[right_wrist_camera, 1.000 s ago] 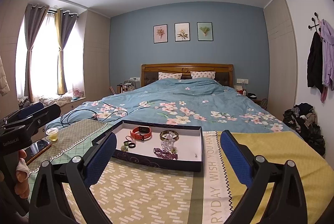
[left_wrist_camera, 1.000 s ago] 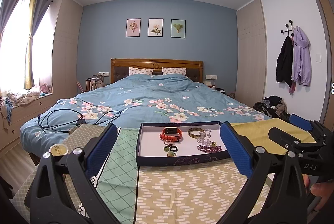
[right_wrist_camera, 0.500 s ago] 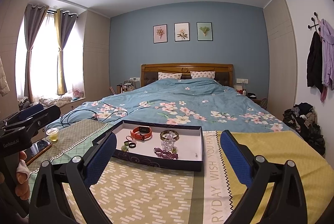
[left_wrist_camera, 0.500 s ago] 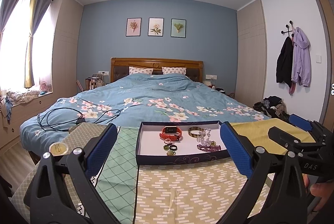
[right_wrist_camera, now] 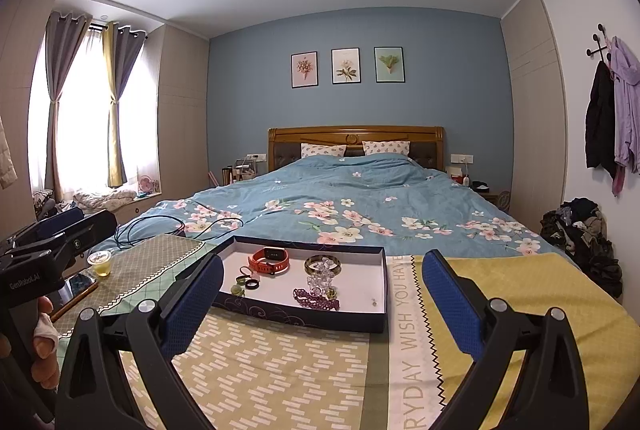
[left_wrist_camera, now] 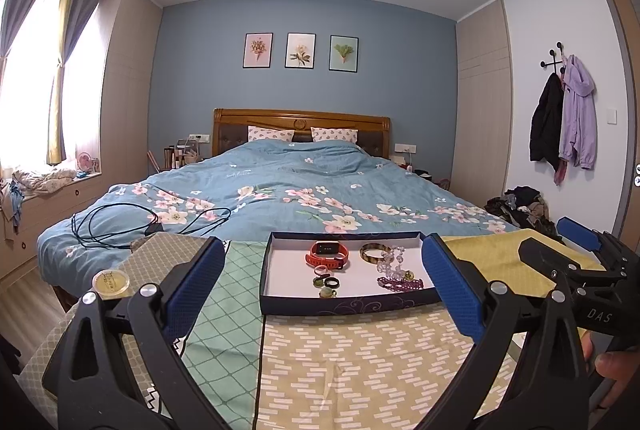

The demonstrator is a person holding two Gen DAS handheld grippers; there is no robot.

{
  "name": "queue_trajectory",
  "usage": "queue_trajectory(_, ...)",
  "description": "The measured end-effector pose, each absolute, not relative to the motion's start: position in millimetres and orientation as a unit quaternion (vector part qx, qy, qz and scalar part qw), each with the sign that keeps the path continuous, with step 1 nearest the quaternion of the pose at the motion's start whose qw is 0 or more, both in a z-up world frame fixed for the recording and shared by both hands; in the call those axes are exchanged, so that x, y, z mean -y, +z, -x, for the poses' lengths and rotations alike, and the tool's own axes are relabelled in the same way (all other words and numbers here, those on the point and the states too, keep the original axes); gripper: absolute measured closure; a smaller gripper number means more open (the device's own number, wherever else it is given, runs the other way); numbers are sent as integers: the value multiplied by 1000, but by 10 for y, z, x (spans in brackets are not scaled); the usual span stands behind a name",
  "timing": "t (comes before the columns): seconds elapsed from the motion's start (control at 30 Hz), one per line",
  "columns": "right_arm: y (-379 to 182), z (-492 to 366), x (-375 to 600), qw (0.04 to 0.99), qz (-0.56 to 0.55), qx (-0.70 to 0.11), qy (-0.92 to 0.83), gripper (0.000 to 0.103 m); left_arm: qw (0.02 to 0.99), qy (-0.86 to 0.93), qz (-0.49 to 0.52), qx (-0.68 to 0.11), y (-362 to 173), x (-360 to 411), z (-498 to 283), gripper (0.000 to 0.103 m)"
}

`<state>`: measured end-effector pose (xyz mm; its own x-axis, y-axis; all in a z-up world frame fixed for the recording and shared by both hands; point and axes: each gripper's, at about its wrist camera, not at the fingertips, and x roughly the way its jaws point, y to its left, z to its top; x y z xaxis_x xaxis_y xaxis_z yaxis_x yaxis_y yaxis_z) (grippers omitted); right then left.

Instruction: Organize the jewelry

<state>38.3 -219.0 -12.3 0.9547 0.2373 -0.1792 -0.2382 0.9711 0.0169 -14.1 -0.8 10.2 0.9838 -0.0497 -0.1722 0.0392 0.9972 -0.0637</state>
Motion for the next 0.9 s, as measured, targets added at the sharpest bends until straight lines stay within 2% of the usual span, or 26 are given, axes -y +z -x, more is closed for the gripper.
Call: queue_trajectory(0.9, -92, -390, 2111, 992, 3, -24, 121, 7, 997, 5, 31, -74, -22, -8, -113, 6)
